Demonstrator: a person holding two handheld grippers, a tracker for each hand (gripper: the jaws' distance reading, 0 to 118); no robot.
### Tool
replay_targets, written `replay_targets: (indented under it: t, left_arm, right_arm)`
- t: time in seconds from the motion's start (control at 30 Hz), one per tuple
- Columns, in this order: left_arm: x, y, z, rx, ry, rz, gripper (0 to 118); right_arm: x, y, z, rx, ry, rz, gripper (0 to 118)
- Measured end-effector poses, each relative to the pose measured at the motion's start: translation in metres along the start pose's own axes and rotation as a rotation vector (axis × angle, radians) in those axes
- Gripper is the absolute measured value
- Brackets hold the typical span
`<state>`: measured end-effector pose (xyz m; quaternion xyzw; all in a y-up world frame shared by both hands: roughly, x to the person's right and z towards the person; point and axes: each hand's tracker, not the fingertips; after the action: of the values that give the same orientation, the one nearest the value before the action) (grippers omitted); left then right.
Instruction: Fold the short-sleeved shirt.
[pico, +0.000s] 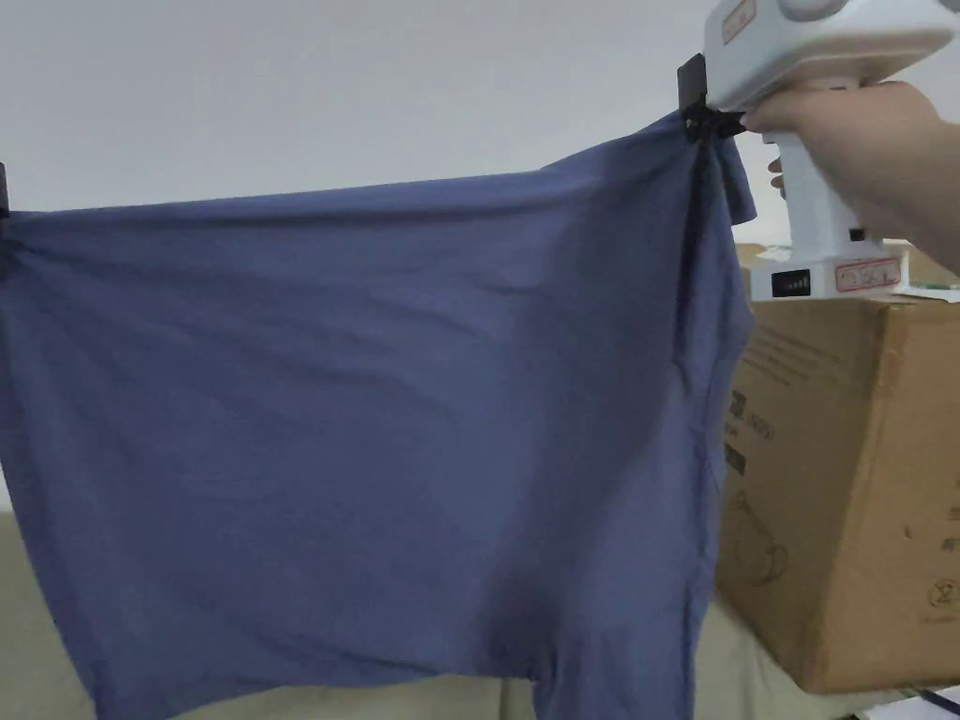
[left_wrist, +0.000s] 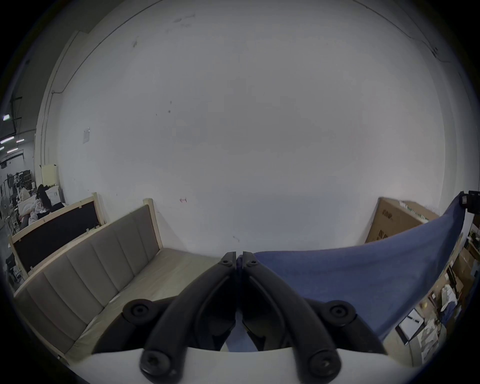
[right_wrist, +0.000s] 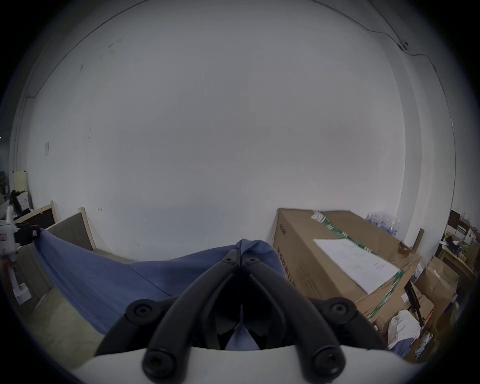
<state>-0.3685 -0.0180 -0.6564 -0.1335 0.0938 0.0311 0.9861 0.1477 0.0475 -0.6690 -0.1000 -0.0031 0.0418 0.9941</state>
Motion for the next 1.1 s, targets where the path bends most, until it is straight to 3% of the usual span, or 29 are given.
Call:
replay_targets:
  t: [0.1, 0.23, 0.4, 0.5, 0.57, 0.73, 0.83, 1.1]
  left_arm:
    - [0.009, -0.060, -0.023, -0.117, -0.021, -0.020, 1]
    - [0.019, -0.180, -0.038, -0.292, -0.089, -0.001, 1]
    - [0.023, -0.338, -0.017, -0.526, -0.162, 0.039, 1]
    - [0.009, -0.400, 0.020, -0.613, -0.199, 0.010, 1]
    - [-0.008, -0.426, 0.041, -0.645, -0.179, -0.004, 1]
    - [-0.039, -0.457, 0.121, -0.683, -0.198, -0.080, 1]
    - [-0.059, -0.467, 0.165, -0.707, -0.193, -0.079, 1]
    - [-0.096, -0.490, 0.245, -0.723, -0.181, -0.043, 1]
  right_arm:
    - [-0.001, -0.065, -0.016, -0.099, 0.031, -0.026, 0]
    - [-0.009, -0.206, -0.039, -0.286, 0.029, -0.009, 0]
    - [-0.014, -0.405, -0.028, -0.609, 0.109, -0.166, 0]
    - [-0.005, -0.481, 0.012, -0.791, 0.127, -0.108, 0]
    - [0.004, -0.508, 0.053, -0.814, 0.146, -0.056, 0]
    - [0.029, -0.530, 0.158, -0.865, 0.249, -0.098, 0]
    - [0.038, -0.543, 0.211, -0.909, 0.283, -0.075, 0]
    - [0.062, -0.562, 0.295, -0.950, 0.272, -0.063, 0]
